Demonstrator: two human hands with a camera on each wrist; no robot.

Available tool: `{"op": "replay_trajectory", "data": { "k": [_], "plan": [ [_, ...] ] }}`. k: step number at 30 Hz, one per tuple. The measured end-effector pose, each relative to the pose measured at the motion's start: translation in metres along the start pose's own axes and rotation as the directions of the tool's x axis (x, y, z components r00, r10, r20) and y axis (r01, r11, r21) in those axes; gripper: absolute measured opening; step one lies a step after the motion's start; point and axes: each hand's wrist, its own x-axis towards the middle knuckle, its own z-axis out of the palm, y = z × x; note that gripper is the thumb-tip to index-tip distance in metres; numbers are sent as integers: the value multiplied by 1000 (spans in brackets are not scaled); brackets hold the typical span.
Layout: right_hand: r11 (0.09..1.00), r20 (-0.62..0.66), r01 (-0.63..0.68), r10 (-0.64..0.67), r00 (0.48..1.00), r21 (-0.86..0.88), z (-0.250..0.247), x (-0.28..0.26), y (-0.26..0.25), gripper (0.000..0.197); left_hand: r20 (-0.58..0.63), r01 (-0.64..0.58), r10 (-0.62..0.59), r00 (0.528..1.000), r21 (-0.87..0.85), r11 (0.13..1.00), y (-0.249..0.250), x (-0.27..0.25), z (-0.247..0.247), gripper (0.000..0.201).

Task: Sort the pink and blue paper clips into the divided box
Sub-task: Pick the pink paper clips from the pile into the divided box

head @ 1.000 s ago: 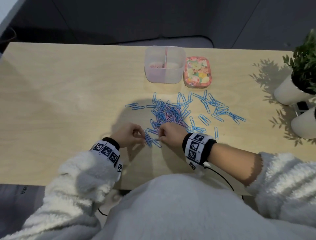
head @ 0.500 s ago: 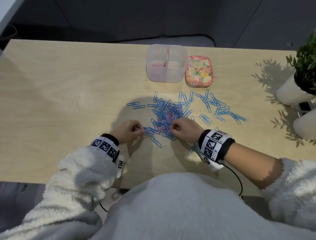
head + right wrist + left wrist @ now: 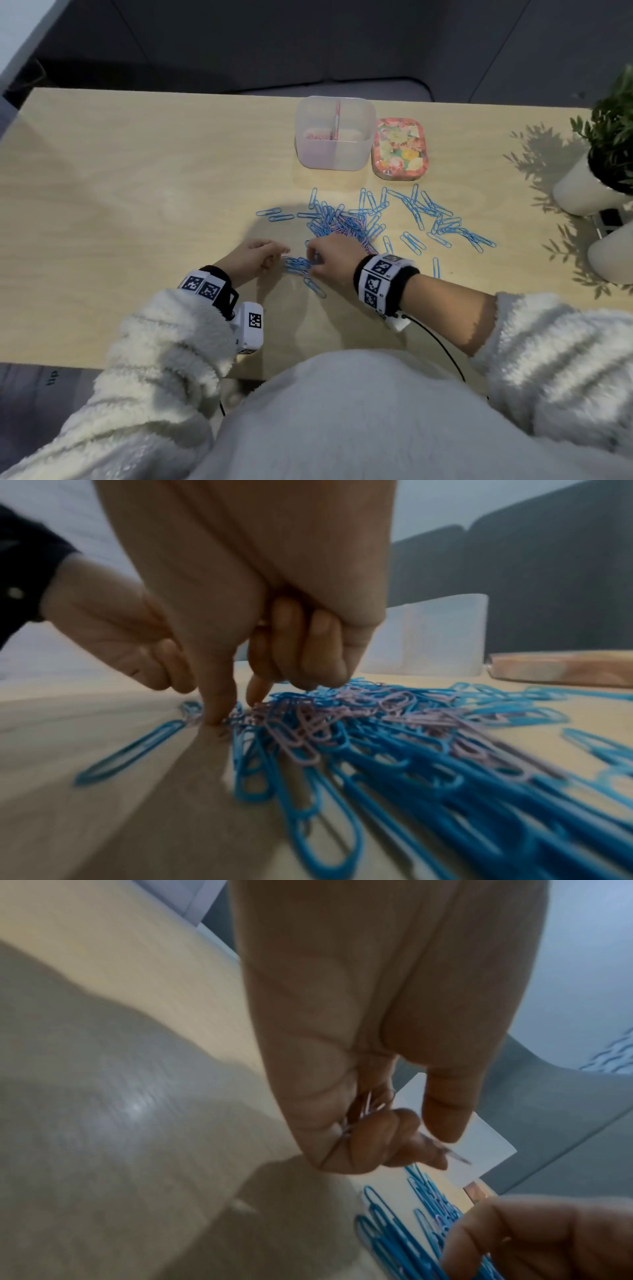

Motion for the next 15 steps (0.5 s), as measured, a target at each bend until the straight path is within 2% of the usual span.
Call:
{"op": "replay_trajectory", "data": {
  "k": [2,5,8,10,13,15],
  "plan": [
    [999,17,-38,38,999,-1,1,5,1,14,7,-43,43,999,-1,999,-1,-4,1,23],
    [988,25,-103,101,995,115,-5,10,9,9,52,-72,69,996,67,995,-4,-6,3,23],
    [943,-10,-164,175,985,290,-13,12,19,11,39,-18,16,999,51,999,-3,-6,6,28],
    [924,-49,-185,213,976,333,-17,11,23,13,1,27,-27,1000,20,999,0,-5,8,32],
    [968,-139,-155,184,973,198,-17,6,21,14,-14,-27,29,999,150,988,2,-4,10,22],
    [996,-73,-65,69,995,59,-13,2,13,17,11,-99,99,995,288,952,2,-3,9,13]
  ]
}}
